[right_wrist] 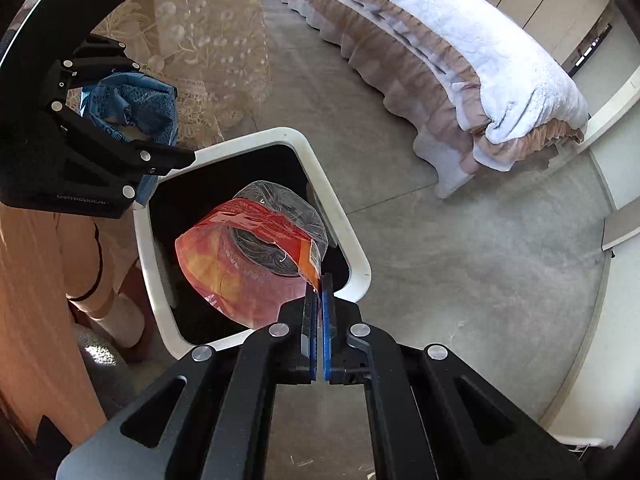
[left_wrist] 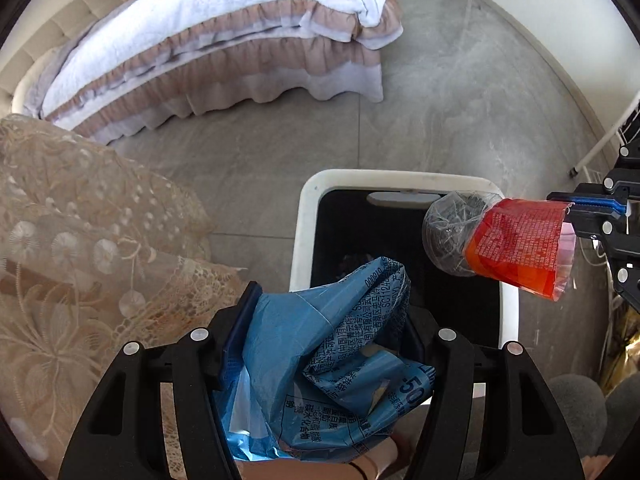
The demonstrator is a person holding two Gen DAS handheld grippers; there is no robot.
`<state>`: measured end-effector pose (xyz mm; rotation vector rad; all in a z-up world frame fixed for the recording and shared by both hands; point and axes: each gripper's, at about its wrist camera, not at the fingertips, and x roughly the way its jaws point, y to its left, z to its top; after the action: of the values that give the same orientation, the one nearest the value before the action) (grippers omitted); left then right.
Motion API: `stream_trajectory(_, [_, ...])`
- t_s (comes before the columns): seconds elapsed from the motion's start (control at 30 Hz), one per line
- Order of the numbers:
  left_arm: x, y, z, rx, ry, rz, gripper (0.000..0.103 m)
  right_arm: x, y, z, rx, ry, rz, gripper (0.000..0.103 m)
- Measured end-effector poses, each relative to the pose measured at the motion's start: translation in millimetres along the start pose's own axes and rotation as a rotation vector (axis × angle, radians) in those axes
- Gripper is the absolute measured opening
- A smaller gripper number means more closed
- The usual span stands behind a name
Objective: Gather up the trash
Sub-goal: 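Carry the blue bag and red-orange cup over the bin and release both, then swing both open grippers back from the bin to the table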
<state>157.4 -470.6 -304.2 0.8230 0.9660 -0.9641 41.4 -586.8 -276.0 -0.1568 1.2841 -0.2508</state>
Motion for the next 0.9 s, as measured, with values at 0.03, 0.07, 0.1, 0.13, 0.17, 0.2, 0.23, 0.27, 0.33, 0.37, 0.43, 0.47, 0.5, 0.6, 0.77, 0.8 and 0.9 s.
stream_trajectory(0.03, [3.8, 0.1, -0.3, -0.009, 0.006, -0.012, 0.062, 4.4, 1.5, -0.9, -0.005, 0.012, 0.003, 0.003])
stream_trajectory(0.07, [7.5, 1.0, 0.8, -0.017, 0.009, -0.026, 0.065, 8.8, 1.7, -1.0, -0.010, 0.024, 0.006, 0.003])
stream_trajectory(0.1, [11.8, 1.0, 1.6, -0.020, 0.017, -0.041, 0.070, 15.0, 3.3, -1.9, -0.028, 0.051, 0.012, 0.003])
stream_trajectory(0.13, [17.3, 0.2, 1.9, -0.020, 0.038, -0.055, 0.090, 21.4, 4.8, -2.7, -0.049, 0.087, 0.025, 0.003])
stream_trajectory(0.17, [21.6, -1.7, 1.8, -0.013, 0.053, -0.061, 0.098, 27.0, 7.0, -5.1, -0.066, 0.109, 0.040, 0.015])
stream_trajectory(0.2, [24.4, -4.1, 1.7, 0.002, 0.063, -0.064, 0.098, 26.8, 4.9, -4.1, -0.075, 0.111, 0.046, 0.062])
stream_trajectory(0.23, [27.6, -6.9, 1.8, 0.016, 0.073, -0.064, 0.098, 27.7, 6.1, -6.1, -0.091, 0.106, 0.041, 0.090])
stream_trajectory(0.27, [29.6, -9.4, 1.5, 0.028, 0.081, -0.067, 0.098, 28.9, 8.2, -8.0, -0.116, 0.111, 0.043, 0.096])
stream_trajectory(0.33, [33.0, -13.3, 0.0, 0.046, 0.099, -0.075, 0.098, 29.8, 13.9, -11.2, -0.159, 0.125, 0.044, 0.098])
stream_trajectory(0.37, [33.0, -15.3, -1.1, 0.056, 0.100, -0.072, 0.098, 29.0, 15.3, -11.9, -0.170, 0.120, 0.035, 0.098])
stream_trajectory(0.43, [32.2, -17.1, -1.5, 0.070, 0.098, -0.063, 0.098, 25.4, 17.0, -12.9, -0.188, 0.102, 0.024, 0.098])
stream_trajectory(0.47, [30.8, -17.7, -1.6, 0.073, 0.096, -0.064, 0.098, 22.7, 17.3, -13.2, -0.191, 0.091, 0.019, 0.098])
stream_trajectory(0.5, [28.0, -17.2, -1.2, 0.071, 0.090, -0.065, 0.098, 21.5, 18.7, -13.7, -0.192, 0.081, 0.013, 0.098])
stream_trajectory(0.6, [16.5, -14.8, 2.4, 0.057, 0.066, -0.071, 0.098, 12.4, 21.2, -10.5, -0.187, 0.047, 0.000, 0.098])
stream_trajectory(0.77, [-10.6, -13.8, 4.9, 0.052, 0.011, -0.058, 0.098, -9.0, 16.5, 1.5, -0.161, -0.026, -0.009, 0.098])
stream_trajectory(0.8, [-15.9, -14.9, 5.2, 0.056, -0.001, -0.051, 0.098, -15.4, 14.8, 3.2, -0.156, -0.044, -0.012, 0.098])
stream_trajectory(0.9, [-36.0, -15.3, 3.9, 0.055, -0.039, -0.038, 0.098, -36.7, 11.8, 6.6, -0.145, -0.098, -0.022, 0.098])
